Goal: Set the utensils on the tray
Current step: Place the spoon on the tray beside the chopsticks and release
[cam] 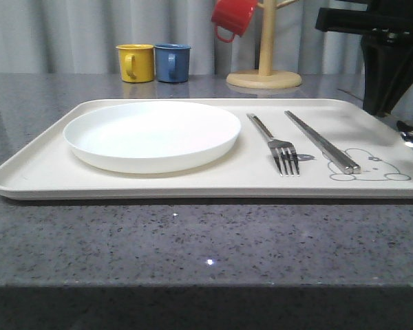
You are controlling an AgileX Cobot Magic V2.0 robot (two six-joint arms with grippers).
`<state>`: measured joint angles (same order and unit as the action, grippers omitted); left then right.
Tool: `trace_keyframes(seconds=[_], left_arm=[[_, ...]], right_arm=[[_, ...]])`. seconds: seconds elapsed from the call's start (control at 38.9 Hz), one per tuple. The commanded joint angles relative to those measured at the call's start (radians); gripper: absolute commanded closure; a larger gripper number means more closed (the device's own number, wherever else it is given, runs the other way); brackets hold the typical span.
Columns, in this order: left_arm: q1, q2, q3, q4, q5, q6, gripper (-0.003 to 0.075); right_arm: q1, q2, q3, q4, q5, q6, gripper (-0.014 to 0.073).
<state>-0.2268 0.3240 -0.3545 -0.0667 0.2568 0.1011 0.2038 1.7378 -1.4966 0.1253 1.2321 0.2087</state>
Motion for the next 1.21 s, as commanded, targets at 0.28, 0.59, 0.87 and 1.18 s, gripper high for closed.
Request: trace_keyframes(seconds=[0.28,0.59,0.87,1.18], left_arm=[[0.000,0.007,-0.028,-0.008,-0.080,-0.008,0.0738],[0.000,0.007,-0.028,-0.008,-0.080,-0.008,0.0738],[0.000,0.007,-0.028,-0.008,-0.080,-0.008,0.0738],[0.000,0.007,-0.028,-0.008,-0.080,-0.008,0.0738]], right_arm=[[0.000,0.014,-0.022,0.012,-0.020,0.037,0.0599],[0.000,0.018,-0.022,0.012,-0.077,0.047,0.0599],[0.000,0.029,-0.022,0.012,-0.085,0.055,0.0576],[-0.001,0.035,-0.031,0.012,-0.092,0.055,0.0336]])
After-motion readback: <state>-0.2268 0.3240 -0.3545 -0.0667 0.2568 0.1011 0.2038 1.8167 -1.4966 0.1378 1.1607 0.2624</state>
